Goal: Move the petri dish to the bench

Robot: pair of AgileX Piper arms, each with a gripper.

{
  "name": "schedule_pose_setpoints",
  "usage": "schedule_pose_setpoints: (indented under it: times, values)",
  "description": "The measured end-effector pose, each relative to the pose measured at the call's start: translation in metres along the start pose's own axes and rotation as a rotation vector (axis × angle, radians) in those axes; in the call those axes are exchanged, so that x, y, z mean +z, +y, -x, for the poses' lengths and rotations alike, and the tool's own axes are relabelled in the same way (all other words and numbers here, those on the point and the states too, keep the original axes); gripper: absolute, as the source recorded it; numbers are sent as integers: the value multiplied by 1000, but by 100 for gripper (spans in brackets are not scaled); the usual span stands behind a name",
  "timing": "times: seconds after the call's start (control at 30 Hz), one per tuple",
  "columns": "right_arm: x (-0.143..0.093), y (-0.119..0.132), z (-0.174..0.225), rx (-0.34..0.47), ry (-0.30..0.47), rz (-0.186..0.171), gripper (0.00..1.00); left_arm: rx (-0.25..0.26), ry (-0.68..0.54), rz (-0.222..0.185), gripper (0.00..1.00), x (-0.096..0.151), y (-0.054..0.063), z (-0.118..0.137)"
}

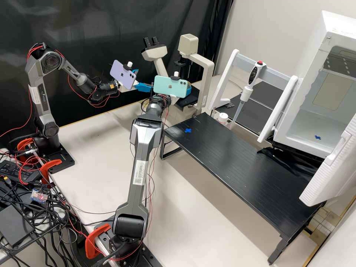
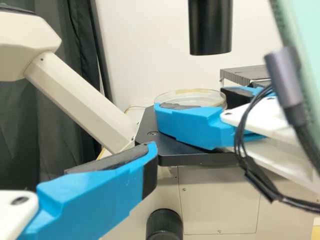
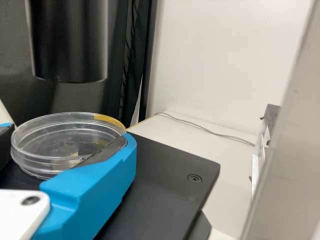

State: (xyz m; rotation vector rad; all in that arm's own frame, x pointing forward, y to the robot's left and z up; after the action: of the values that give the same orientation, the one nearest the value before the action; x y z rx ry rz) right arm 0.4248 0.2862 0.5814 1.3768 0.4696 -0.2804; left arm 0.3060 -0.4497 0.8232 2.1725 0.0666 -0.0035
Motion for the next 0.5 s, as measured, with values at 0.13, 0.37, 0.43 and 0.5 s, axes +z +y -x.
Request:
schedule_pose_setpoints:
  times: [0.13,0.37,0.43,0.5]
  values:
    - [4,3,4,3,-3,-6,0,0,0,0,100,0,0,0]
    - [10,5,15,13,1,6,0,0,0,0,100,0,0,0]
    - [13,6,20,26,3,13,0,0,0,0,100,0,0,0]
    - [17,6,27,38,7,20,0,0,0,0,100,0,0,0]
